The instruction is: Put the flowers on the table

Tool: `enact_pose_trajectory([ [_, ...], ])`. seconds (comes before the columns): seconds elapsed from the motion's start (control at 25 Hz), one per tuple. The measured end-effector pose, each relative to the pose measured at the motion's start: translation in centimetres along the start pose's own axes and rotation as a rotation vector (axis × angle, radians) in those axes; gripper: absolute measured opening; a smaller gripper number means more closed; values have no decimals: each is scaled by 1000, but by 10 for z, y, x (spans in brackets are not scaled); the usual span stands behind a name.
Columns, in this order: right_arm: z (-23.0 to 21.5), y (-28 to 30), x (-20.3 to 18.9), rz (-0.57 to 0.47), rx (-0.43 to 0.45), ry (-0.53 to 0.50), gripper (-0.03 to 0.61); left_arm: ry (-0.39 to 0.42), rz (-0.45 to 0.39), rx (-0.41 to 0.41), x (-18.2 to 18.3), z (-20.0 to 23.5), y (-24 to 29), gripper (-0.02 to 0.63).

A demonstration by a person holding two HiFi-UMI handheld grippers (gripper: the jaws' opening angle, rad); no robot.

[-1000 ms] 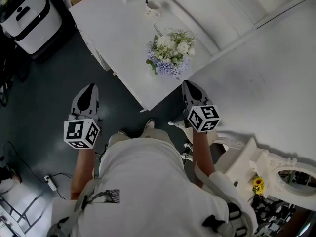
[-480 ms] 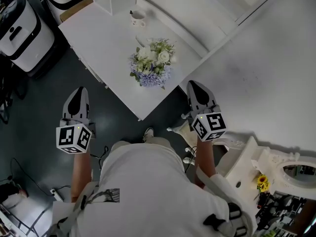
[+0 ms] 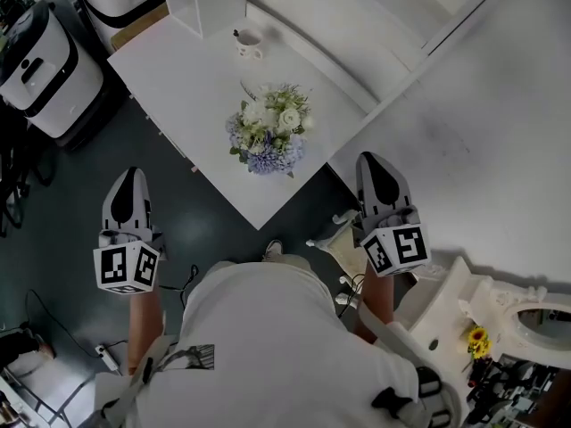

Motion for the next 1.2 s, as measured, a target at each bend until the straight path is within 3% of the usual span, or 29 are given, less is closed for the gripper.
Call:
enact_pose_trajectory([
  [0.4, 2, 10, 11, -59, 14, -18, 10, 34, -6, 29, 16, -2, 2, 15],
  [1.2, 17, 29, 2, -6, 89, -31, 9, 12, -14, 68, 7, -1, 1, 15],
])
Point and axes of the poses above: the fingertips, and each gripper's own axes: y forward along the fingers, z to its left, x out of its top, the point moved 3 cm from there along -y, backward along the fingers, and after that the axes turned 3 degrees about -x, right-handed, at the moved point
